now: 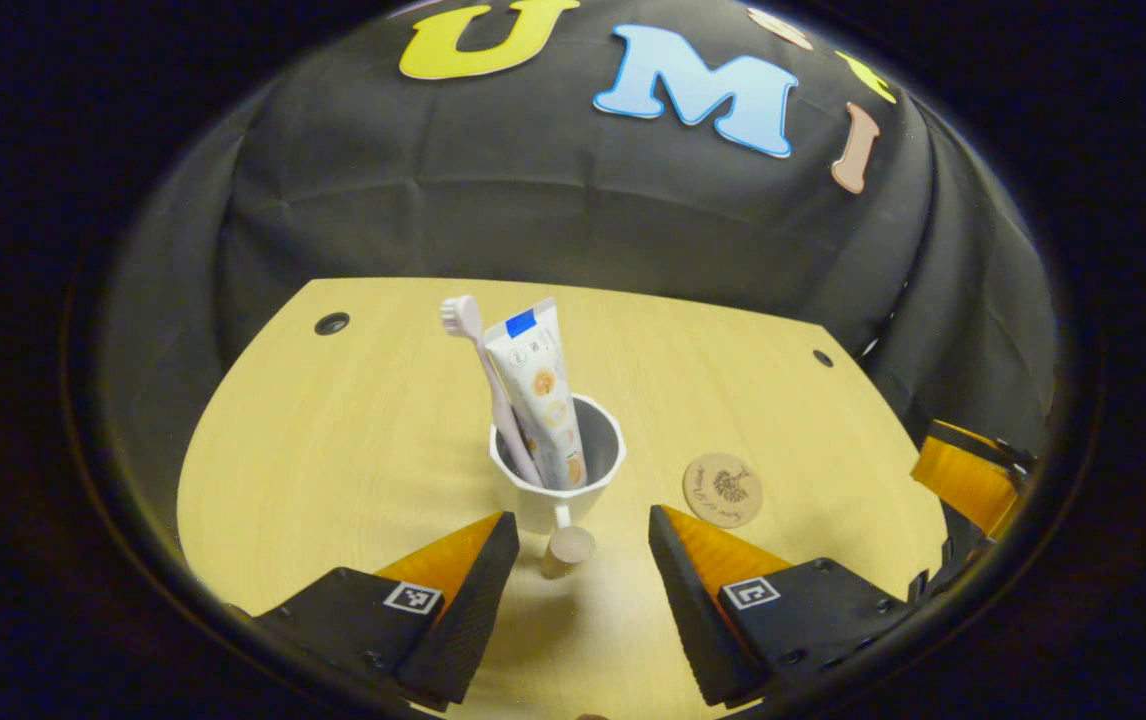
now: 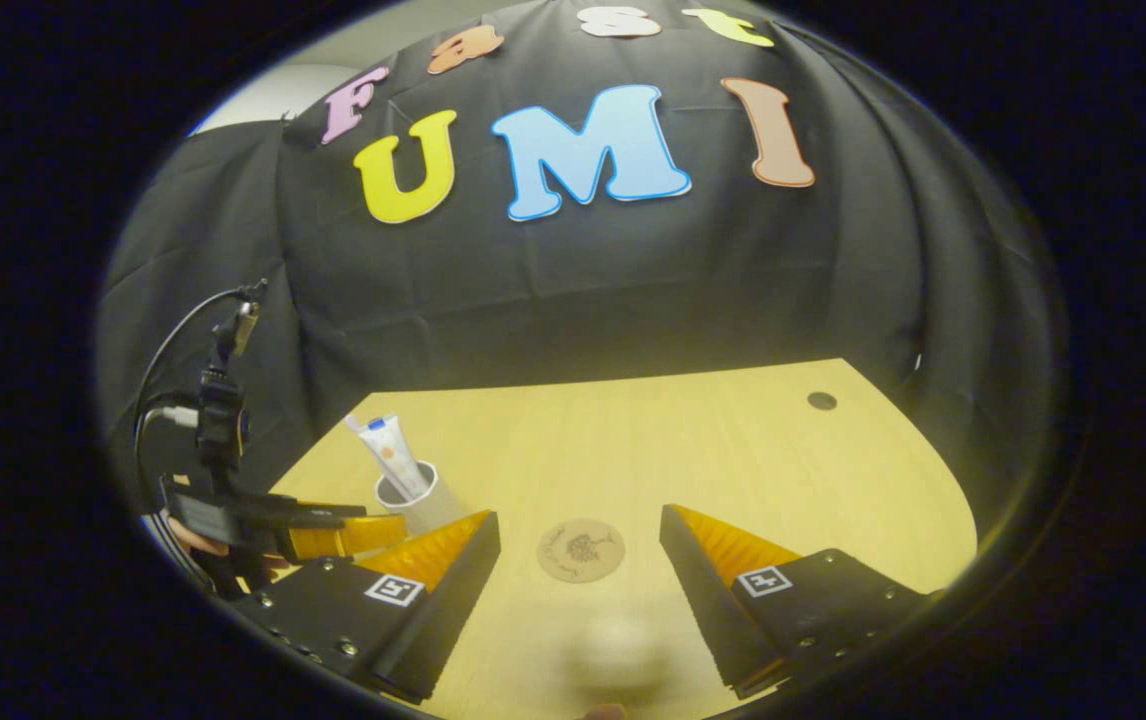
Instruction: Put the toothbrush and toothpaste on the desktop into the cup, then pick up the cup and place it on the coaster on the desktop.
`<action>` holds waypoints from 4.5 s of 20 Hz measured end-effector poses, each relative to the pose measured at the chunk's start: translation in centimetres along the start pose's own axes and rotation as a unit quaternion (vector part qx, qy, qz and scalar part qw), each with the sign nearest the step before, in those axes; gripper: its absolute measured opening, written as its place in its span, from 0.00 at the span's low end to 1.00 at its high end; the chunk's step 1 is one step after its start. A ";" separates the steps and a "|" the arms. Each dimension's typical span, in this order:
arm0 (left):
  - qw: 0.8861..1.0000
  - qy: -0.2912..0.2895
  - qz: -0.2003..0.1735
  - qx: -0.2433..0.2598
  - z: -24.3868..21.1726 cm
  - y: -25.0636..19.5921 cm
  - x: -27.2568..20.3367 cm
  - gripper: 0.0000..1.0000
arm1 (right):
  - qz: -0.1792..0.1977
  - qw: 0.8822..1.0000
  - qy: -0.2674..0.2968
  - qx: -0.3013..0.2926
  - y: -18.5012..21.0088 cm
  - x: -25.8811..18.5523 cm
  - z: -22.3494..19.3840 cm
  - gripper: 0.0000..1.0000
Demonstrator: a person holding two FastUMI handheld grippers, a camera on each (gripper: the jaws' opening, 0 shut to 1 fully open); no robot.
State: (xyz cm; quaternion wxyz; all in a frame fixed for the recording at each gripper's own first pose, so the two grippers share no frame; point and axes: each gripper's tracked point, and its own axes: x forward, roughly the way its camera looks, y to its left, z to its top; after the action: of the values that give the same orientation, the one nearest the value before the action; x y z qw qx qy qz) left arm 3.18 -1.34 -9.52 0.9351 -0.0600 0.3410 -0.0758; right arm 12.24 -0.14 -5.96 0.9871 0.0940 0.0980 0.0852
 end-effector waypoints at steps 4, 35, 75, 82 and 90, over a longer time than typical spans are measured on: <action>0.998 0.068 -0.011 -0.008 -1.3 -0.1 1.5 0.80 | -0.008 0.999 0.028 0.027 -1.7 -1.0 -2.5 0.98; 0.990 0.128 0.046 0.028 -3.2 0.4 6.9 0.35 | -0.037 0.989 0.109 0.095 -6.1 -0.5 -7.6 0.97; 0.973 0.163 -0.036 0.156 -6.9 -15.1 12.4 0.36 | -0.079 0.981 0.109 0.142 -8.7 -3.7 -9.0 0.98; 0.984 0.128 -0.040 0.117 -7.0 -15.8 11.8 0.70 | -0.073 0.984 0.098 0.132 -8.7 -5.3 -8.1 0.97; 0.997 -0.018 -0.032 0.074 -2.1 -15.4 4.5 1.00 | -0.033 0.991 0.094 0.086 -7.3 -5.7 -7.2 0.97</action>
State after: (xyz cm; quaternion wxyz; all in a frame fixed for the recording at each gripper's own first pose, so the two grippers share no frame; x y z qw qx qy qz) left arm 3.70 -17.45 -11.41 0.9401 -0.0028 0.3151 -0.1301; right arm 6.31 -7.05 -13.33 0.9641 0.1664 0.2002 0.0522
